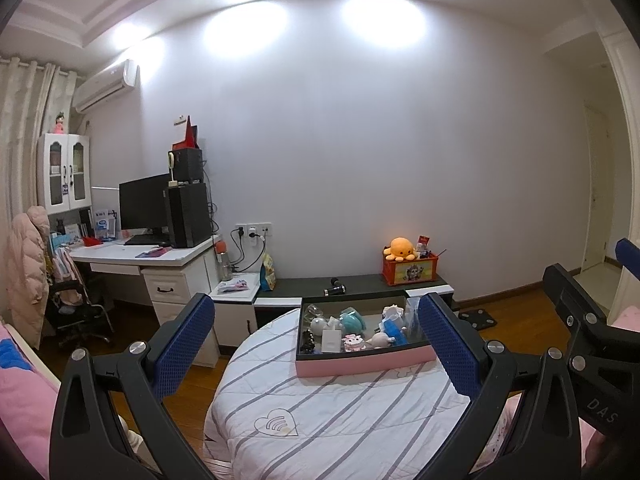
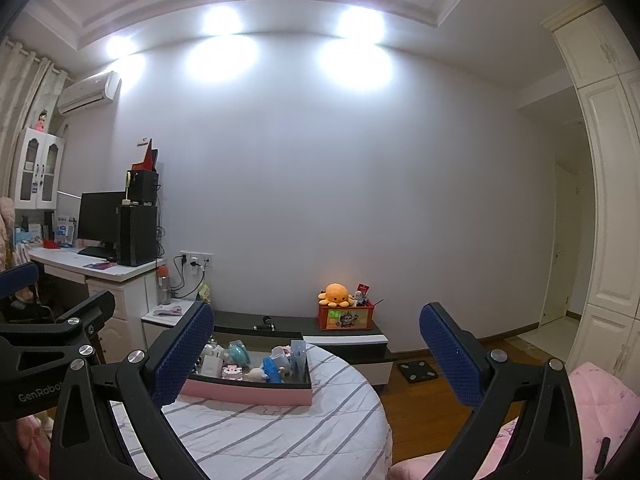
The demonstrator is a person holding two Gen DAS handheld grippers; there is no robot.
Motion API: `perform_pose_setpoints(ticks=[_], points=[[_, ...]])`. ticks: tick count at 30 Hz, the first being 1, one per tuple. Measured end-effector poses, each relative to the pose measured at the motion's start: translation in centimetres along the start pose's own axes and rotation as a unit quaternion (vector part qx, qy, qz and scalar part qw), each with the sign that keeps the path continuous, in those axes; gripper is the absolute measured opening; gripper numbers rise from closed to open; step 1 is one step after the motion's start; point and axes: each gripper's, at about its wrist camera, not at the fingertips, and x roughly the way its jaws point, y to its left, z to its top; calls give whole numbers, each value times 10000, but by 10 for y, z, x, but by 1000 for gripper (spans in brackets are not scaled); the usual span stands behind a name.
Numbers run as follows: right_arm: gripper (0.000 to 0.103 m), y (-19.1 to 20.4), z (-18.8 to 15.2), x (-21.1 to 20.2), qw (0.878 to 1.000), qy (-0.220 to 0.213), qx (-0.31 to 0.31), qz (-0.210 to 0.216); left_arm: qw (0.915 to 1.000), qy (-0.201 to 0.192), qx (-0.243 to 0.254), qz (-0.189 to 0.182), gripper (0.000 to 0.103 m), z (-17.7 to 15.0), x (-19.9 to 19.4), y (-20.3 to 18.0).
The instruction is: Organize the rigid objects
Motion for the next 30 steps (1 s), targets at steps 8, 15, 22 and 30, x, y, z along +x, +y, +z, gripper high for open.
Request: perform_pose_setpoints(ticks=[8, 15, 22, 30], points=[[103, -2, 1, 1, 10000, 26, 4, -3, 10000, -17, -12, -45, 103, 0, -1, 1], [103, -2, 0, 2, 10000, 27, -19, -32, 10000, -10, -9, -50, 103, 0, 0, 1], [103, -4, -1, 4, 10000, 55, -23, -50, 10000, 16, 7, -83, 103, 0, 0, 1], [103, -4, -1, 4, 10000, 44, -27, -49, 10000, -32, 42, -80, 103, 1, 1, 1]])
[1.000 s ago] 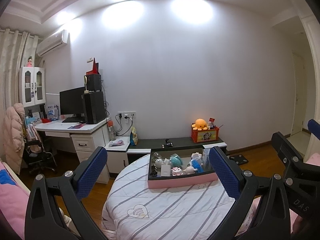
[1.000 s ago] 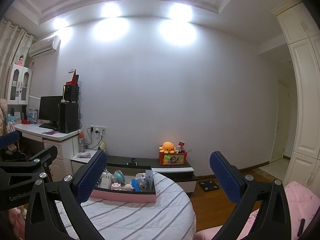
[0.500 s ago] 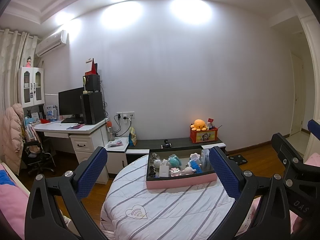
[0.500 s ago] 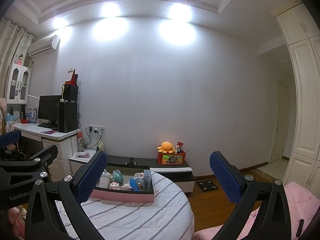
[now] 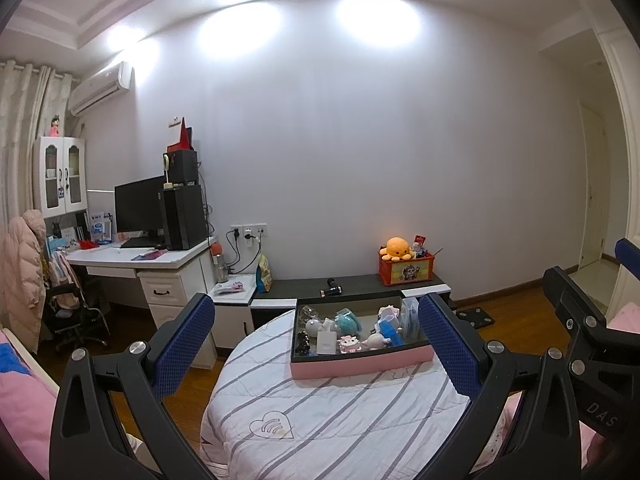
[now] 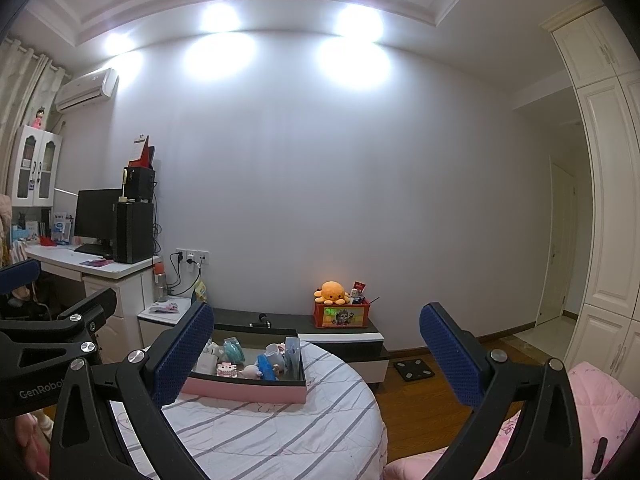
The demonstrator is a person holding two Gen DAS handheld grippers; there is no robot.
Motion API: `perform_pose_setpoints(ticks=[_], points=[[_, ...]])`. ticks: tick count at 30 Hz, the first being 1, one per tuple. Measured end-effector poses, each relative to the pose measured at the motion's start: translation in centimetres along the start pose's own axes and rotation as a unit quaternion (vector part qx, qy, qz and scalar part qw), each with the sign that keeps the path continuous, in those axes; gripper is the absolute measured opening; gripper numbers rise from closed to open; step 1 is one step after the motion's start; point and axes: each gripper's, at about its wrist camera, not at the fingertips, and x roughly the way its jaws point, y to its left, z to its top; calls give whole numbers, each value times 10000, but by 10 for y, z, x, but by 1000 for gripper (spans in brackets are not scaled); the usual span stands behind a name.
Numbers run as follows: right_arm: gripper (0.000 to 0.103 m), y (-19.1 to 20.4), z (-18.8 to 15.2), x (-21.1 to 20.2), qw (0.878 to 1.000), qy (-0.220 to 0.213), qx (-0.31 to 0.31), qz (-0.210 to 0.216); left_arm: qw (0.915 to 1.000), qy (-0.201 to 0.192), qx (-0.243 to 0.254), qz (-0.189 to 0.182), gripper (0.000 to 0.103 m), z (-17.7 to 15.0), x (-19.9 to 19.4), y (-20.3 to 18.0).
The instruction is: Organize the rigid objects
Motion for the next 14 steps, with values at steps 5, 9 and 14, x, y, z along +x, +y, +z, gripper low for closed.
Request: perform_pose_setpoints(ticks=[5, 9, 14], points=[[103, 2, -1, 0, 10000, -12, -9, 19, 10000, -64, 2, 40, 103, -1, -2, 1], [103, 2, -1, 0, 10000, 2, -3, 14, 10000, -33, -23, -3, 103, -1, -1, 1], [103, 2, -1, 0, 10000, 3, -15, 11, 10000, -2, -55, -56, 103, 0, 0, 3]])
